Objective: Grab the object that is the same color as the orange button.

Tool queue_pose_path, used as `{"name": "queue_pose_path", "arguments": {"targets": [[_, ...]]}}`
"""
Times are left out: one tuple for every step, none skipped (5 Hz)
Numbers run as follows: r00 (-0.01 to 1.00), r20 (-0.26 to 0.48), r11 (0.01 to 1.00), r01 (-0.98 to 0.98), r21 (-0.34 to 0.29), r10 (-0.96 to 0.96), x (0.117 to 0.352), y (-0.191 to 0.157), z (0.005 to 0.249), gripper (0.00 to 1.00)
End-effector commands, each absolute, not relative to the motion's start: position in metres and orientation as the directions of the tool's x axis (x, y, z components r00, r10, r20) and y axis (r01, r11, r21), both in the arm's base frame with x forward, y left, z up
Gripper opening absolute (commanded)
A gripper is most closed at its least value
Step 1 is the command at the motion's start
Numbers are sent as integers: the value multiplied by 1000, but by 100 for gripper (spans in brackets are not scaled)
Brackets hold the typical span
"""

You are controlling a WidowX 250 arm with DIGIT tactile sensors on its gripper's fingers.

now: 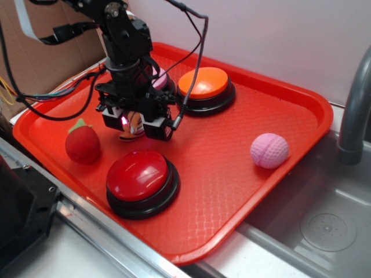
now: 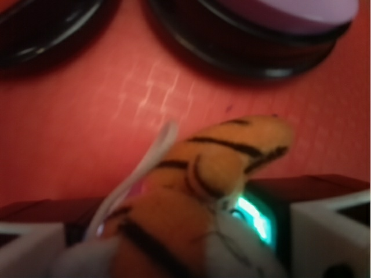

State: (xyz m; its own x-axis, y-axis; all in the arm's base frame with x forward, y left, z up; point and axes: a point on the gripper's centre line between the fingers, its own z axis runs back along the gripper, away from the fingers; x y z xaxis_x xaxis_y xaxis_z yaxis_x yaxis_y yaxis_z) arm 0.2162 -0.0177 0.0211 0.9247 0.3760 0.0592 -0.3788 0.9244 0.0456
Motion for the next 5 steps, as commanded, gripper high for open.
{"name": "queue_pose_path", "arguments": {"targets": [[962,82,965,-260,-27,262,225,2,108,0],[983,107,989,-144,-27,146,214,13,158,0],[976,164,989,-140,-51,147,200,18,189,0],[965,189,982,-167,-88,181,192,29,198,0],[968,198,988,-152,-23,153,195,33,201,0]]}}
